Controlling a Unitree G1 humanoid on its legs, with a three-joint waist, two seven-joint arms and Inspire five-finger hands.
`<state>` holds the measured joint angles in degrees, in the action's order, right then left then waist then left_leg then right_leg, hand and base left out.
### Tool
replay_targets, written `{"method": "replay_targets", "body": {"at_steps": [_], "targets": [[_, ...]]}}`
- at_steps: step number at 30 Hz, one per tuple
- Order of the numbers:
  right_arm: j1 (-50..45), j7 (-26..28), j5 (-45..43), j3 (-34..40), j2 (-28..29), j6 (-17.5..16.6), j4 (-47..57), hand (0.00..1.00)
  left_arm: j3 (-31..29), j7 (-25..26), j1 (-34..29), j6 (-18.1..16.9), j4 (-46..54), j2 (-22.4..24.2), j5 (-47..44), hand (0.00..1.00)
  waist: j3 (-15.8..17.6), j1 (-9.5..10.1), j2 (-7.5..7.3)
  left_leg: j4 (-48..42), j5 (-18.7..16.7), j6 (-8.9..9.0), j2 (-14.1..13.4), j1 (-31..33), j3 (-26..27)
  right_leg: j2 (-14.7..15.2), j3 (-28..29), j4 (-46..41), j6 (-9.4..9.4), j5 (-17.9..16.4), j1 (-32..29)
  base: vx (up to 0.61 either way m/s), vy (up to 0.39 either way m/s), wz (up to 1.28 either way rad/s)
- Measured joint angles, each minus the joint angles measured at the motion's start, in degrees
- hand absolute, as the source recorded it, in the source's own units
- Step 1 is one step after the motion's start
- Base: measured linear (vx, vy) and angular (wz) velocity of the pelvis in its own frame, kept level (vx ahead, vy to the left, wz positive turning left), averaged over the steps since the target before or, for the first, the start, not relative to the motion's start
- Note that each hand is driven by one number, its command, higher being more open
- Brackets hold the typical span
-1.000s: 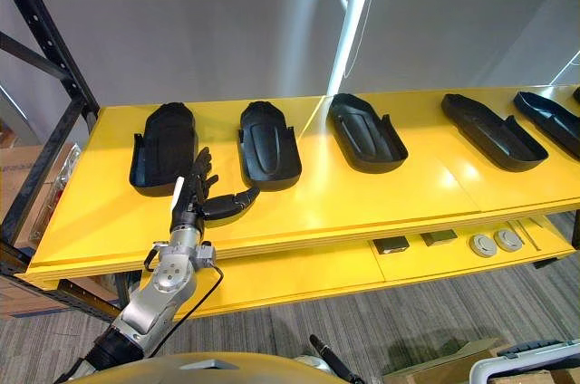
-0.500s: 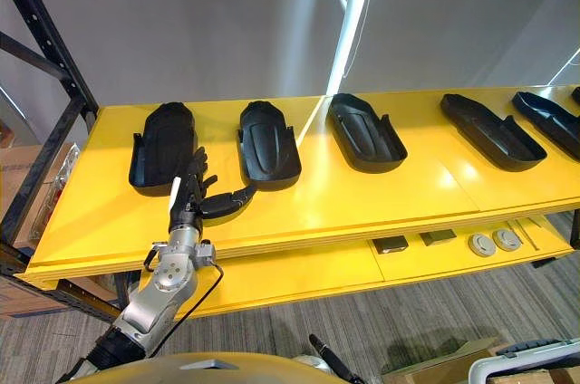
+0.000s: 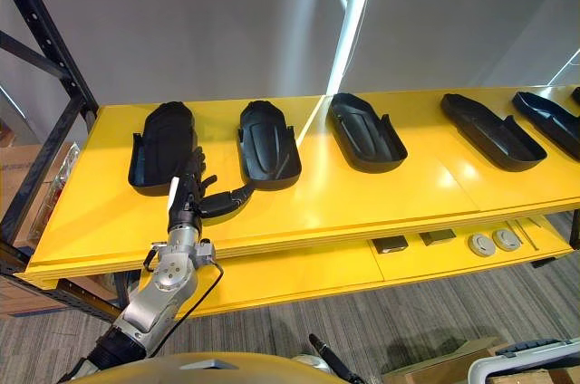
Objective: Walk over and take three plastic housings, then place them on the shelf
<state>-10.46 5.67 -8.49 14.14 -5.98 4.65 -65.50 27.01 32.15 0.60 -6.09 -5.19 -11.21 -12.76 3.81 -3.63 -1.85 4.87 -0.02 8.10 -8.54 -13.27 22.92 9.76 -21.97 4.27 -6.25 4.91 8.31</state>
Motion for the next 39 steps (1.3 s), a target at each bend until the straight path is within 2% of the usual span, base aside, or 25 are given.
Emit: {"method": "replay_targets", "body": {"at_steps": [19, 23, 28, 32, 35, 39], "targets": [[0.1, 0.0, 0.0, 0.1, 0.0, 0.0, 0.0, 1.0, -1.0, 0.6, 0.0, -0.2, 0.0, 0.2, 0.1, 1.0, 0.7, 0.03, 0.12, 0.0, 0.0, -0.04, 0.0, -0.1, -0.4, 0.0, -0.3, -0.1, -0.02, 0.0, 0.2, 0.0, 0.0, 0.0], [0.1, 0.1, 0.0, 0.4, 0.0, 0.0, 0.0, 1.0, -1.0, -0.8, 0.0, -0.5, 0.0, 0.1, 0.0, 1.0, 0.8, 0.09, 0.16, 0.0, 0.1, -0.06, 0.0, 0.0, -0.5, 0.0, -0.5, -0.1, -0.02, 0.0, 0.3, 0.0, 0.0, 0.0], [0.1, 0.0, 0.0, 1.1, 0.1, 0.0, 0.0, 1.0, -0.7, -9.8, -0.2, -4.9, -1.3, -0.3, -0.3, 1.0, 1.0, 0.23, 0.3, 0.0, 0.1, -0.09, 0.0, 0.1, -0.6, 0.1, -0.6, -0.1, -0.03, 0.0, 0.3, 0.0, 0.0, 0.0], [0.1, 0.2, 0.2, 1.9, 0.2, -0.1, -0.1, 1.0, 2.1, -19.9, -0.2, -10.4, 0.0, -1.5, -1.6, 1.0, 0.9, 0.15, 0.4, 0.0, 0.1, -0.09, 0.0, 0.3, -0.5, 0.0, -0.5, -0.1, -0.03, 0.0, 0.0, 0.0, 0.0, 0.0], [0.1, 0.3, 0.2, 2.3, 0.2, -0.4, -0.2, 1.0, 3.3, -25.8, -0.3, -12.3, 2.2, -2.5, -3.1, 1.0, 0.9, 0.16, 0.52, 0.0, 0.1, -0.09, 0.0, 0.4, -0.3, 0.0, -0.2, -0.1, -0.04, 0.0, -0.2, 0.0, 0.0, -0.03], [0.4, 0.4, 0.3, 3.4, 0.1, -0.5, -1.3, 1.0, 6.0, -40.2, -0.2, -13.0, 8.6, -4.8, -5.2, 1.0, 0.7, 0.16, 0.83, 0.0, 0.0, -0.06, 0.0, 0.4, 0.2, 0.0, 0.2, -0.1, -0.05, 0.0, -0.4, 0.0, 0.0, -0.03]]}}
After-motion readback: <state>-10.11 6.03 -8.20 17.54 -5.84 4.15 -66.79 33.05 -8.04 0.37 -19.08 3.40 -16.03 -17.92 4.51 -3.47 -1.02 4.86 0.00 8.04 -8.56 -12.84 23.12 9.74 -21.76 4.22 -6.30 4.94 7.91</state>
